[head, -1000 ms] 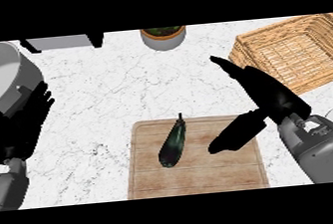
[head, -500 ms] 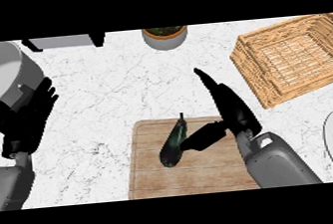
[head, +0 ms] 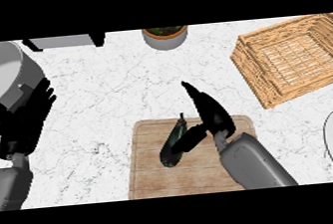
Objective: Pick the eggplant from the cutting board and place it in the basket
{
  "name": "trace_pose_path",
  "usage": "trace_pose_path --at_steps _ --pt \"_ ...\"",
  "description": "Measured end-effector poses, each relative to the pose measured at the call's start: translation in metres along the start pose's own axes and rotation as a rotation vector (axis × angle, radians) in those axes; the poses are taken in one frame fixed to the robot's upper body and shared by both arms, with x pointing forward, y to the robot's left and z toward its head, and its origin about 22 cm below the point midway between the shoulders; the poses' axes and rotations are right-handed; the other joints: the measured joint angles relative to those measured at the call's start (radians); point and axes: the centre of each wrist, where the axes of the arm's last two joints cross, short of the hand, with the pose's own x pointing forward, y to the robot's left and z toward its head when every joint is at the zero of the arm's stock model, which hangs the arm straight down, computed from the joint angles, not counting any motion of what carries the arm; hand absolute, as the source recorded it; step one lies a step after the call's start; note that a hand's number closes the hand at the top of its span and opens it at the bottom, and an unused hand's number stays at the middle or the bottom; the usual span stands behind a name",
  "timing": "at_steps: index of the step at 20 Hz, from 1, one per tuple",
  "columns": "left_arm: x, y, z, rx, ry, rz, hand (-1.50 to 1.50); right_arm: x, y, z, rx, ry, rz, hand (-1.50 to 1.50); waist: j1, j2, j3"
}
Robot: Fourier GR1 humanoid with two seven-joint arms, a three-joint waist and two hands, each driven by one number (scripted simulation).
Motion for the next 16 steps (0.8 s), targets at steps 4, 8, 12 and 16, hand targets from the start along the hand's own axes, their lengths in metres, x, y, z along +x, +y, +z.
trace_pose_path --at_steps 4,8,12,16 --pt "0.000 -0.003 0.002 0.007 0.000 0.004 0.00 -0.015 0.004 -0.004 0.036 0.021 0.027 -1.50 -0.001 -0.001 0.000" --pt "0.002 -0.001 0.009 0.003 -0.001 0.003 0.00 -0.020 0.004 0.000 0.039 0.015 0.031 -1.50 -0.002 -0.001 0.000" --pt "0.005 -0.001 0.006 0.006 -0.003 0.006 0.00 -0.031 0.007 0.004 0.050 -0.006 0.016 -1.50 -0.004 -0.001 0.000" --pt "0.005 -0.001 0.004 0.011 -0.003 0.007 0.00 -0.032 0.007 0.011 0.074 -0.034 -0.005 -1.50 -0.004 -0.001 0.000"
